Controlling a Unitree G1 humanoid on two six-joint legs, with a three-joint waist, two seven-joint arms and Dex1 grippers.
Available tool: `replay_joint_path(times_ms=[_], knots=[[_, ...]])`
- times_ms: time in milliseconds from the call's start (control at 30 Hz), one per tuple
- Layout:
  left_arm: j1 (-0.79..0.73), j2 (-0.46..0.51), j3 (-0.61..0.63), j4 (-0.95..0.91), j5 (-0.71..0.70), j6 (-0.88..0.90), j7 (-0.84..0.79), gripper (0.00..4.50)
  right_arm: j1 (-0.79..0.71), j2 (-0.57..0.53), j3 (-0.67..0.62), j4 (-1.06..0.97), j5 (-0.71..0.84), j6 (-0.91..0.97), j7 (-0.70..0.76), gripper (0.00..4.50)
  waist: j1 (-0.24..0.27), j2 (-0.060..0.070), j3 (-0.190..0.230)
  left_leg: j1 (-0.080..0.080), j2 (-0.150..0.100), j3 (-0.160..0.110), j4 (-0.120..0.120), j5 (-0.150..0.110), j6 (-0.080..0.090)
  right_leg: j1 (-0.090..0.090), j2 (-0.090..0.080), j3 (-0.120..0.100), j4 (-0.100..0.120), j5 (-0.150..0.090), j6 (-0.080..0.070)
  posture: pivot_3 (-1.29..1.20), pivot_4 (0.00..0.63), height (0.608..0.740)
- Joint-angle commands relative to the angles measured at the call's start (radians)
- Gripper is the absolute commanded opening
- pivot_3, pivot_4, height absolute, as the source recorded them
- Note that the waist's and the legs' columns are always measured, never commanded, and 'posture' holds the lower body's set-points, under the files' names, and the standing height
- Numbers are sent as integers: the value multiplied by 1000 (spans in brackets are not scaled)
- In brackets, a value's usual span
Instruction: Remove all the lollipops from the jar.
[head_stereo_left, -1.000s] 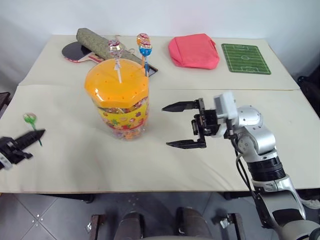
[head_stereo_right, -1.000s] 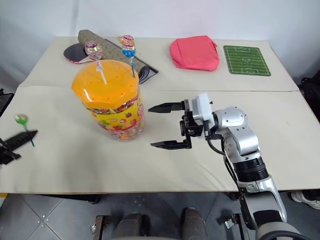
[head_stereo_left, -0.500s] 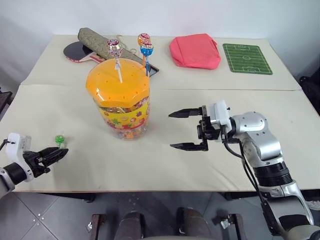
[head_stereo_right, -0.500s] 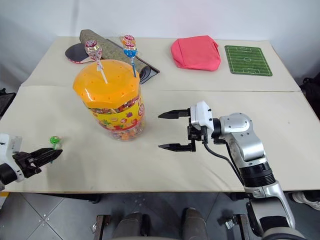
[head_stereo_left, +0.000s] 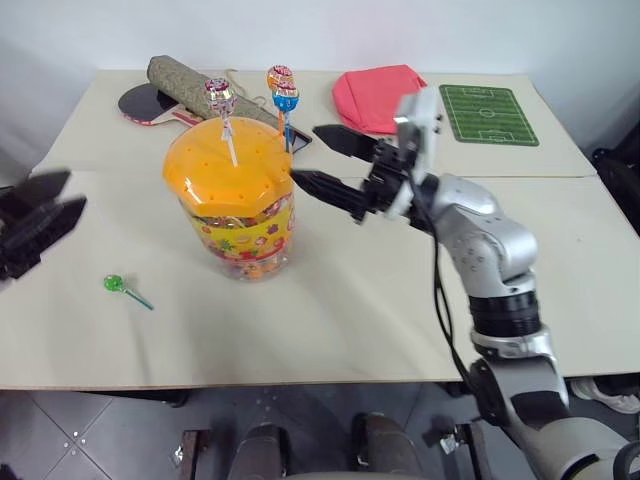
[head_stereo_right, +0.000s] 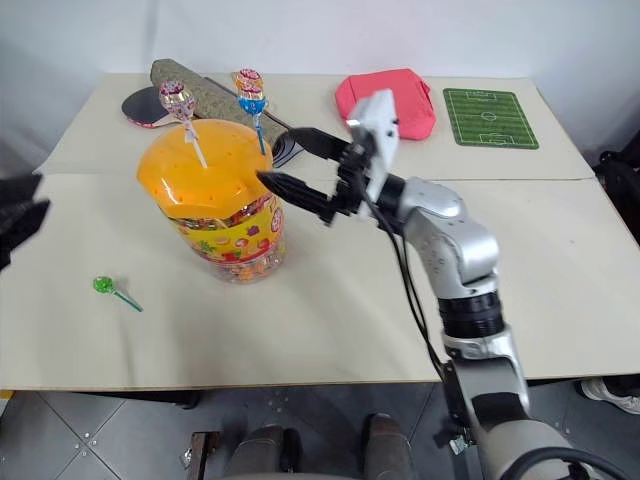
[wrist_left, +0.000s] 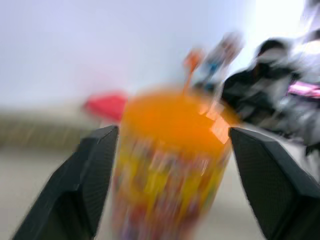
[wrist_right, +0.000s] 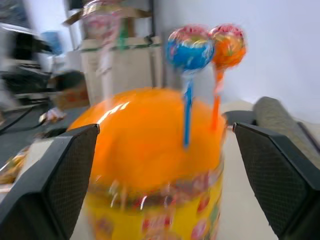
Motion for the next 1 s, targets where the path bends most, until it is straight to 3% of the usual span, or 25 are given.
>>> replay_joint_path(times_ms=[33,67,167,467,567,700,833,900,1000], knots=[[21,-29,10,-50,-61,20,16,3969,-14,12,1,-13,-35,0,-57,4500,-3,0,0,0,0,0,0,0,0,0,0,0,0,0,0,0,150,740],[25,-36,9,-57,-66,21,14,3969,-15,16,3,-12,-39,1,-64,4500,-5,0,0,0,0,1,0,0,0,0,1,-1,0,0,0,0,150,740],[42,-38,2,-58,-57,22,8,3973,-18,28,2,-9,-46,-3,-80,3879,-10,0,0,0,0,2,-1,0,0,0,1,-1,0,0,0,0,150,740],[61,-41,14,-40,-45,5,6,3973,-23,39,-3,-15,-53,-23,-74,816,-20,0,0,0,0,2,-1,0,0,0,1,0,0,0,0,0,150,740],[63,-36,13,-32,-45,6,-4,3973,-30,46,-2,-18,-45,-32,-56,9,-21,0,0,0,0,2,-1,0,0,0,1,0,0,0,0,0,150,740],[65,-32,17,-13,-41,1,-20,3973,-25,52,-9,-28,-28,-54,-26,9,-21,0,0,0,0,2,-1,0,0,0,1,0,0,0,0,0,150,740],[62,-20,-11,29,-23,3,-62,3973,-14,67,-155,-8,87,-148,19,9,-21,0,0,0,0,2,-1,0,0,0,1,0,-1,0,0,0,150,740],[65,-15,-33,34,8,-18,-89,3973,-17,10,-193,6,116,-104,34,9,-15,0,0,0,0,2,-1,0,0,0,1,0,-1,0,0,0,150,740],[46,-13,-54,61,53,-69,-123,3973,-19,-201,-182,54,46,55,37,9,-6,0,0,0,-1,2,0,0,1,1,1,0,-1,0,0,0,150,740]])
